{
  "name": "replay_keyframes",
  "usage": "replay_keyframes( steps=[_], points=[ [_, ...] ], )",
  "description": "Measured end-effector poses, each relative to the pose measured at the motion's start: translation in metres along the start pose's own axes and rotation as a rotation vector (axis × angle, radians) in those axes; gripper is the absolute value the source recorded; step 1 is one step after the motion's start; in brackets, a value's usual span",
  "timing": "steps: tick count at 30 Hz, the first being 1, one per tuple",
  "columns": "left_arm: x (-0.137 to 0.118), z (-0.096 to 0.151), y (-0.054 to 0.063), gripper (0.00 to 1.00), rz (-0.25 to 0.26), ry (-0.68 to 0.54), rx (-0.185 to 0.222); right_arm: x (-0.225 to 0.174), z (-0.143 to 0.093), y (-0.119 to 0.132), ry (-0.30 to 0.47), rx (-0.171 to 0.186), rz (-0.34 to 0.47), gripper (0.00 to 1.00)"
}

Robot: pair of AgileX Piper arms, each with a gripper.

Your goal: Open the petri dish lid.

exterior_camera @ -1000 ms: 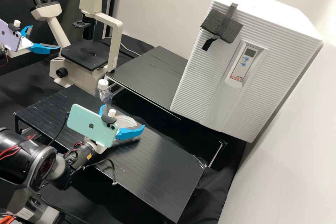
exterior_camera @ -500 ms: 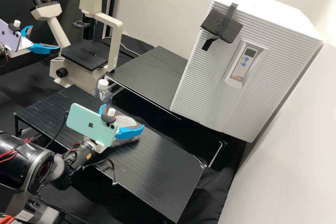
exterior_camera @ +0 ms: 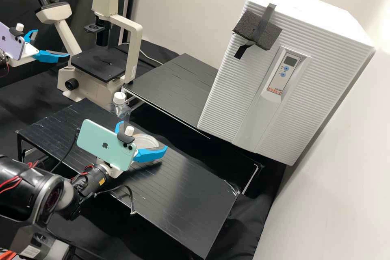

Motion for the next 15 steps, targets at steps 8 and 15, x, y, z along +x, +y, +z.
replay_keyframes(
  steps=[8,15],
  points=[
    [0.0,0.0,0.0,1.0,0.0,0.0,0.0,-0.0005,0.0004,-0.0027,-0.017,-0.015,-0.018,1.0],
    [0.0,0.0,0.0,1.0,0.0,0.0,0.0,-0.0003,0.0,-0.0048,-0.018,-0.013,-0.028,1.0]
  ],
)
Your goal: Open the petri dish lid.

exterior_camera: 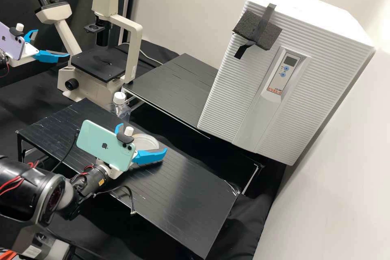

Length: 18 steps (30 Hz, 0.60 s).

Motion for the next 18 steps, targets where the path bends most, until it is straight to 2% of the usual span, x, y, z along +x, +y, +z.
replay_keyframes(
  steps=[1,18],
  points=[
    [0.0,0.0,0.0,1.0,0.0,0.0,0.0,0.0001,0.0001,-0.0005,-0.001,0.0,-0.002,0.0],
    [0.0,0.0,0.0,1.0,0.0,0.0,0.0,-0.0005,-0.0024,-0.0028,0.009,-0.002,-0.009,0.0]
  ],
)
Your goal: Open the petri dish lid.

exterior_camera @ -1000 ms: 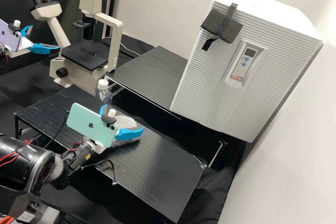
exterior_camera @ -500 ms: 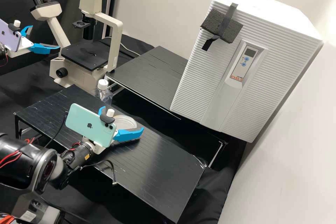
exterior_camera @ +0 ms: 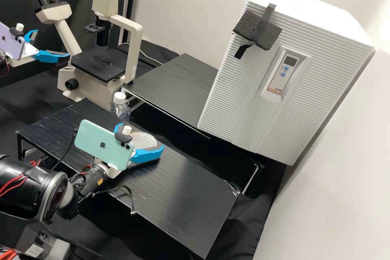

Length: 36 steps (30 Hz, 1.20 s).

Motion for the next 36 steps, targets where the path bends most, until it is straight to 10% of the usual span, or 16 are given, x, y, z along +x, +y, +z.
replay_keyframes(
  steps=[18,19,20,21,36],
  points=[
    [0.0,0.0,0.0,1.0,0.0,0.0,0.0,0.0004,0.0003,-0.0012,-0.01,-0.016,0.012,0.0],
    [0.0,0.0,0.0,1.0,0.0,0.0,0.0,0.0007,0.0006,-0.0017,-0.012,-0.017,0.01,1.0],
    [0.0,0.0,0.0,1.0,0.0,0.0,0.0,0.001,0.0008,-0.0018,-0.011,-0.019,0.012,1.0],
    [0.0,0.0,0.0,1.0,0.0,0.0,0.0,0.0011,0.0008,-0.0018,-0.011,-0.019,0.014,0.0],
    [0.0,0.0,0.0,1.0,0.0,0.0,0.0,0.0023,0.0014,-0.0011,0.002,-0.039,0.014,0.0]
  ],
)
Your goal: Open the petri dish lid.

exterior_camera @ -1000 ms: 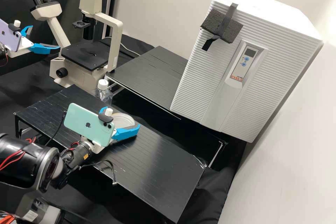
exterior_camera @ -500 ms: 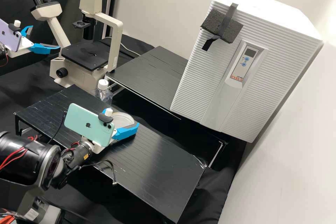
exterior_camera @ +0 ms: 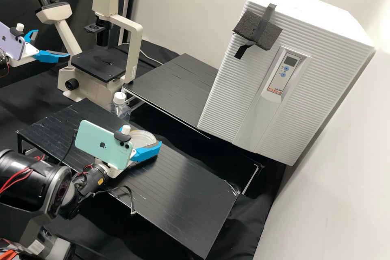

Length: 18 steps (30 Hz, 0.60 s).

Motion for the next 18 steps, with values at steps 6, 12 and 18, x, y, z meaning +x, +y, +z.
replay_keyframes(
  steps=[6,12,18],
  points=[
    [0.0,0.0,0.0,1.0,0.0,0.0,0.0,-0.002,0.002,0.007,-0.01,0.003,-0.005,0.0],
    [0.0,0.0,0.0,1.0,0.0,0.0,0.0,-0.016,0.0,0.03,0.039,0.077,0.013,0.0],
    [0.0,0.0,0.0,1.0,0.0,0.0,0.0,-0.032,0.008,0.06,0.142,0.084,0.089,0.0]
  ],
)
